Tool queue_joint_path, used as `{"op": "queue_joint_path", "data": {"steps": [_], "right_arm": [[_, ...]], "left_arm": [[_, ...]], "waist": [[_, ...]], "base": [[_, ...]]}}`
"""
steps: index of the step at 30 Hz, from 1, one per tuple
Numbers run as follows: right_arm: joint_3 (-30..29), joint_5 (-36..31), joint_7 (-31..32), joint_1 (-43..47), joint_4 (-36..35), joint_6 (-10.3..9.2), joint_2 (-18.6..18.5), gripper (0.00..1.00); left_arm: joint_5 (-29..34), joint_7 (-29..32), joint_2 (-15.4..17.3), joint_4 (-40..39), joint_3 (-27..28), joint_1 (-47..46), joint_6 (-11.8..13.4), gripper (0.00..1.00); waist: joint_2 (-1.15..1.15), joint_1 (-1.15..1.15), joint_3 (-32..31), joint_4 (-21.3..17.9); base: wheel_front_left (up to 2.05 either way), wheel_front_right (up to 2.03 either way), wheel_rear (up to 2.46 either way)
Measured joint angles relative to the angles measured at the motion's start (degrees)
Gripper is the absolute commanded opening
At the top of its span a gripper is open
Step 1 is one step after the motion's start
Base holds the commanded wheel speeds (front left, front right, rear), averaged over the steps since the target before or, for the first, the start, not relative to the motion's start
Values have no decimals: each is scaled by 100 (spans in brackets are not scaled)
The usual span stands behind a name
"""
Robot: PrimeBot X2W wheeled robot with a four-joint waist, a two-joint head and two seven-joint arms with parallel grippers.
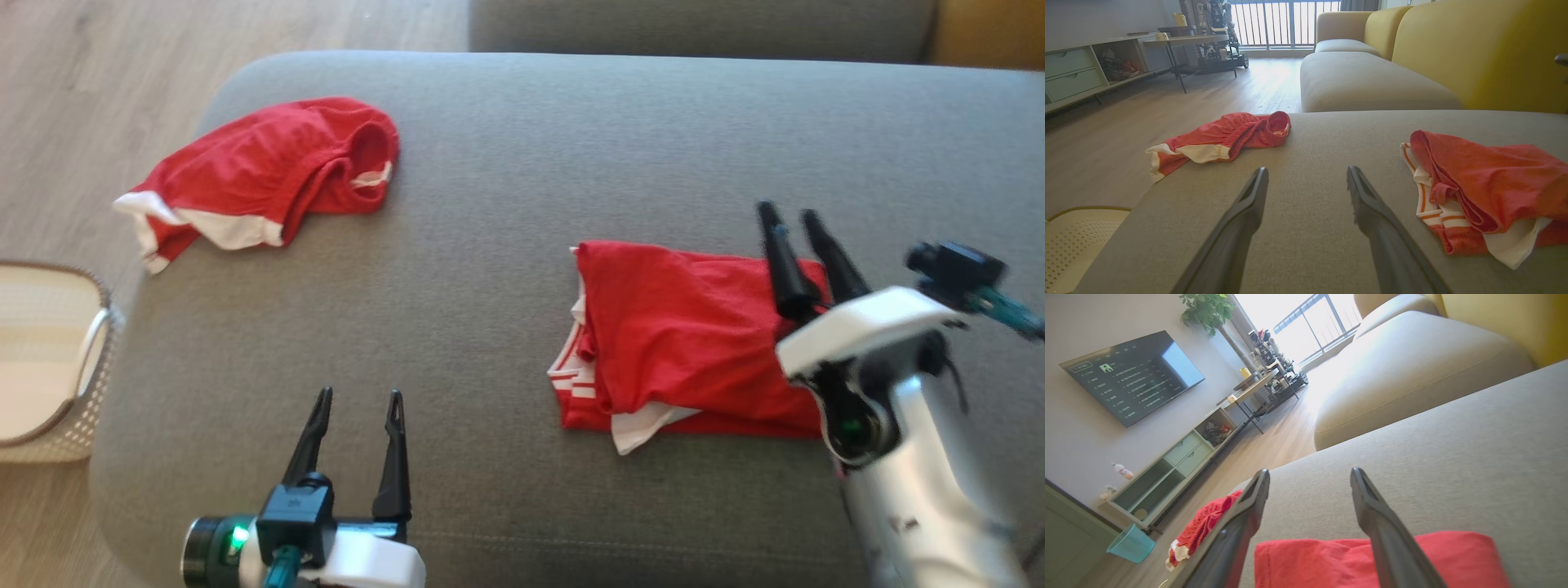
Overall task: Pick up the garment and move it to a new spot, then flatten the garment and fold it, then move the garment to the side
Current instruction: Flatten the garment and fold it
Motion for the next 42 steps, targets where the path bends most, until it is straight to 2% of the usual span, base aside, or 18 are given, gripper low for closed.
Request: {"op": "queue_joint_path", "data": {"steps": [4,8,15,20,25,29,30,31,32,37,38,39,42], "right_arm": [[-517,-602,-103,481,-396,0,3,100],[-792,-839,-302,1319,-698,0,16,100],[-749,-1775,-814,1851,-988,0,46,100],[-624,-2624,-946,1964,-1020,0,49,100],[-531,-2642,-971,2113,-1076,0,53,100],[-188,-2640,-977,2179,-1058,0,53,100],[-26,-2639,-978,2139,-992,0,52,71],[119,-2637,-979,2099,-915,0,52,16],[263,-2604,-983,2033,-805,0,57,0],[884,-2569,-983,1418,-32,0,53,0],[884,-2569,-983,1418,-32,0,53,0],[940,-2624,-983,1183,365,0,52,0],[1037,-2821,-983,942,901,0,35,0]], "left_arm": [[13,0,-18,-70,112,0,-1,100],[67,0,-22,-107,182,1,-44,100],[119,0,-22,-244,372,116,-35,100],[205,0,-11,-332,495,115,-34,100],[225,0,-11,-396,517,179,-31,100],[226,0,-13,-400,516,227,-29,100],[226,0,-14,-400,513,226,-30,100],[226,0,-16,-400,511,227,-34,100],[226,0,-20,-400,505,226,-35,100],[229,0,-33,-365,446,226,-45,100],[229,0,-33,-365,446,226,-45,100],[250,0,-38,-321,387,225,-46,100],[253,0,-57,-296,334,225,-51,100]], "waist": [[0,0,-18,-182],[0,0,-30,-393],[0,0,-90,-725],[0,0,-153,-899],[0,0,-228,-866],[0,0,-243,-733],[0,0,-244,-689],[0,0,-242,-643],[0,0,-239,-592],[0,0,-220,-314],[0,0,-220,-314],[0,0,-215,-193],[0,0,-194,-10]], "base": [[0,0,0],[0,0,0],[0,0,0],[0,0,0],[0,0,0],[0,0,0],[0,0,0],[0,0,0],[0,0,0],[0,0,0],[0,0,0],[0,0,0],[0,0,0]]}}
